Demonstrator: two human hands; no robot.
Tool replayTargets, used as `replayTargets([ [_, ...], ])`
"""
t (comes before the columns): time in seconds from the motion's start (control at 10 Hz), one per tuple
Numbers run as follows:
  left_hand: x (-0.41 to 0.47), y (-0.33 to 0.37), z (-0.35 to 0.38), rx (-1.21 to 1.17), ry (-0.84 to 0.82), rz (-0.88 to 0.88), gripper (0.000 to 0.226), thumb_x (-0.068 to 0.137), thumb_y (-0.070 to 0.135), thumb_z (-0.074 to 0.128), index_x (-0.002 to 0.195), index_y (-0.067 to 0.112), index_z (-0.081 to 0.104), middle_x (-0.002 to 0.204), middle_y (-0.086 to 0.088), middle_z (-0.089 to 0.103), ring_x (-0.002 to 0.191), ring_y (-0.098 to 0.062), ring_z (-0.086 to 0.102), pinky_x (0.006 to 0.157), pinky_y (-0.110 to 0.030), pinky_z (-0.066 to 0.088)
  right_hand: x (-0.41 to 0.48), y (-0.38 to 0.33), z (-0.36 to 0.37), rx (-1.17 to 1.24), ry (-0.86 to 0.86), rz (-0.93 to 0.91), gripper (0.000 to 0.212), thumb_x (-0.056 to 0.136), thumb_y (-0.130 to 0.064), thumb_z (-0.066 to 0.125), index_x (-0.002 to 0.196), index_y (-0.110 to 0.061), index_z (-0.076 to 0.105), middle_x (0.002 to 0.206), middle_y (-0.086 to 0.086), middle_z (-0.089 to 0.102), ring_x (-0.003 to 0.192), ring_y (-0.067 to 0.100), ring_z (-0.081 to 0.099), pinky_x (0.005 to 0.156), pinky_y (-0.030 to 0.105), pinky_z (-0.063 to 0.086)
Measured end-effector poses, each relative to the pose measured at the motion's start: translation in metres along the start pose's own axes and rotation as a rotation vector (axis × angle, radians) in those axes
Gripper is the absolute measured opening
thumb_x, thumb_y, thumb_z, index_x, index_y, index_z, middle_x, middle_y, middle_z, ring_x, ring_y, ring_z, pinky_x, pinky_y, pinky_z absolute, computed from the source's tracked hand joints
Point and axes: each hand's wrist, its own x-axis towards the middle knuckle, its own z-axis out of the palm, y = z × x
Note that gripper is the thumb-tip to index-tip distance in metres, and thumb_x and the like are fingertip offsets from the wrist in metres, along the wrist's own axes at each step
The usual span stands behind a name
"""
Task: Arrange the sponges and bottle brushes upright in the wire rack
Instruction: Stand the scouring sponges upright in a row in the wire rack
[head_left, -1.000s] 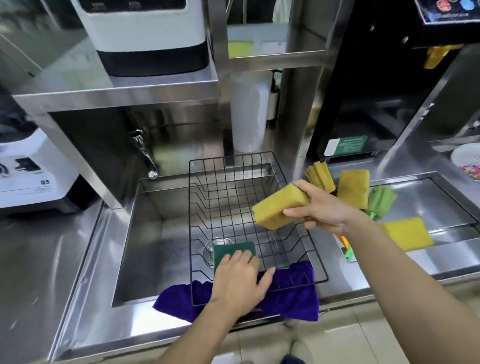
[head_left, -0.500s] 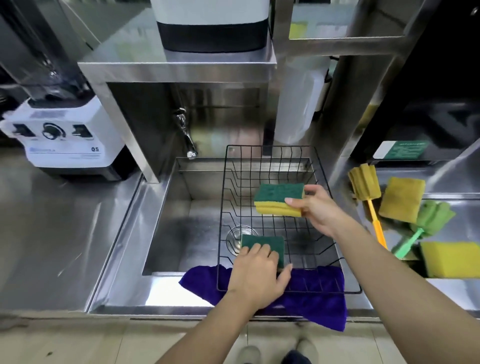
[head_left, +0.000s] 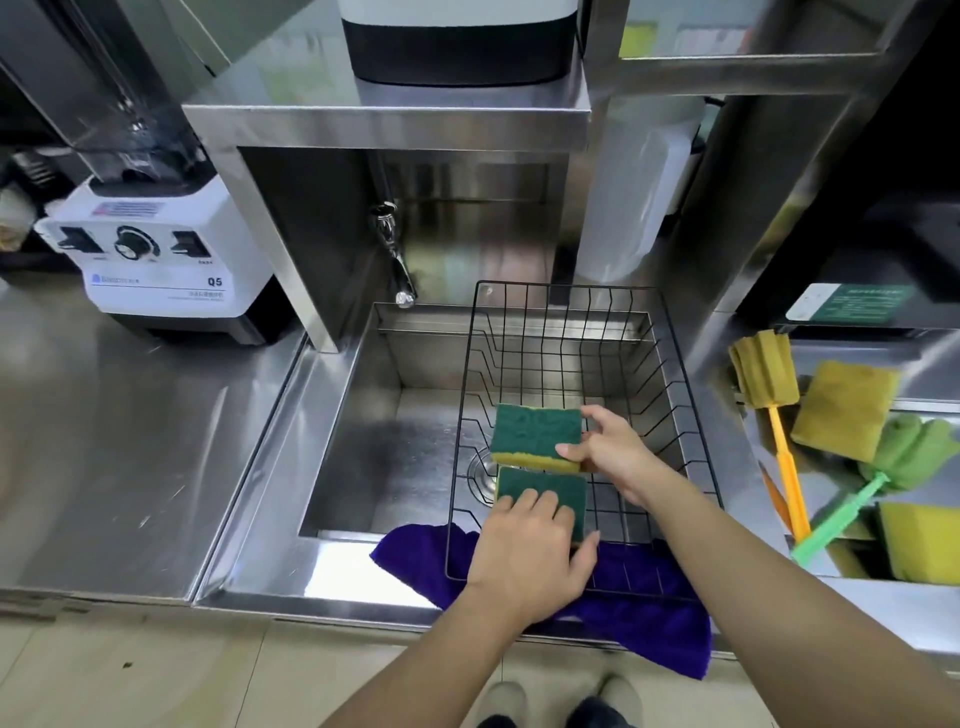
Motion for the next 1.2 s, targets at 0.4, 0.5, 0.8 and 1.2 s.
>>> replayTargets([
  [0.4,0.0,0.002,-0.001,-0.015,-0.036,-0.008,0.042,0.085,0.042,0.04,0.062,0.012,0.06,0.062,-0.004,0.056,0.059,-0.023,0.052,0.054,-0.03,0.044,-0.003,0.0,-0.006,-0.525,-0.013,-0.001,0.056,0.084,-0.016,0.063,0.136,-0.018,0.042,0.135,0.014,0.041,0.125,0.032,0.045,0.111,0.04,0.034],
  [0.5,0.001,0.001,-0.001,0.008,-0.058,-0.007,0.042,0.085,0.042,0.04,0.063,0.013,0.06,0.062,-0.003,0.057,0.06,-0.023,0.053,0.054,-0.032,0.044,-0.009,-0.003,-0.004,-0.643,0.047,-0.051,0.064,0.084,-0.026,0.064,0.14,-0.014,0.035,0.136,0.016,0.039,0.125,0.032,0.045,0.105,0.037,0.037],
  [0.8,0.016,0.045,0.002,0.039,-0.133,0.132,0.044,0.082,0.05,0.039,0.067,0.016,0.061,0.066,-0.003,0.06,0.064,-0.023,0.055,0.058,-0.031,0.044,-0.039,-0.011,-0.042,-0.68,0.17,-0.206,0.048,0.089,-0.028,0.059,0.131,-0.007,0.049,0.135,0.014,0.046,0.12,0.028,0.051,0.096,0.026,0.037],
  [1.2,0.047,0.099,0.011,0.033,-0.343,0.22,0.066,0.088,0.06,0.015,0.114,0.017,0.057,0.111,-0.003,0.062,0.105,-0.022,0.054,0.086,-0.036,0.038,-0.083,0.033,-0.172,-0.333,0.75,-0.2,0.032,0.089,-0.012,0.055,0.119,-0.004,0.058,0.096,0.006,0.056,0.088,0.02,0.054,0.079,0.033,0.043],
])
